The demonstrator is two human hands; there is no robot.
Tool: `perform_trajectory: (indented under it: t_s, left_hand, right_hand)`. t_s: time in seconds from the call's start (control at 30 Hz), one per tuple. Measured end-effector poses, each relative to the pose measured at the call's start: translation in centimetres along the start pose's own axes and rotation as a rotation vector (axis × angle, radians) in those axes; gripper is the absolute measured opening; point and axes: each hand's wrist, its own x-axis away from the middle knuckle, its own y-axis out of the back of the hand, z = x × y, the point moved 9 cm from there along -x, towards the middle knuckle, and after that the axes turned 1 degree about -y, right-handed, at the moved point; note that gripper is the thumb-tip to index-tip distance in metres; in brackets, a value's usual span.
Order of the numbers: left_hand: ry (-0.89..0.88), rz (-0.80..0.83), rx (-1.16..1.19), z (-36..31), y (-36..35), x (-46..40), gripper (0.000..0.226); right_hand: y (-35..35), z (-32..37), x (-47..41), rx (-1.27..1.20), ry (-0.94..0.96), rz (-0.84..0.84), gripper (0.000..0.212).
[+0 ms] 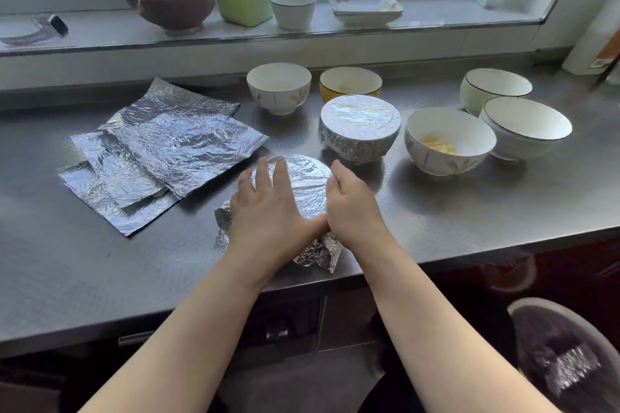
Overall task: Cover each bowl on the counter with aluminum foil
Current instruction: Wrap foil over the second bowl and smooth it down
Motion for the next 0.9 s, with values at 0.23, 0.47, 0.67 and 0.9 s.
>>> perform_trajectory:
  t_s: [0.23, 0.47, 0.67, 0.9]
  left_hand:
    - [0.005, 0.006, -0.003, -0.1, 0.2, 0.1, 0.113]
    - [0.023, 0.026, 0.012, -0.2, 0.2, 0.3, 0.117]
    - [-0.04, 0.126, 0.102, 0.2, 0.3, 0.2, 0.124]
    - [-0.033, 0.134, 0.134, 2.5, 1.3, 1.8, 0.128]
  right_hand:
    - [-0.9, -0.8, -0.9, -0.078, -0.083, 0.062, 0.034]
    - [-2.5, -3.2, -2.1, -0.149, -0.225, 0.138, 0.061]
    - [-2.4, -4.3, -2.1, -0.34, -0.343, 0.224, 0.041]
    - [-0.9, -3.6, -3.0, -0.36, -0.353, 0.301, 0.068]
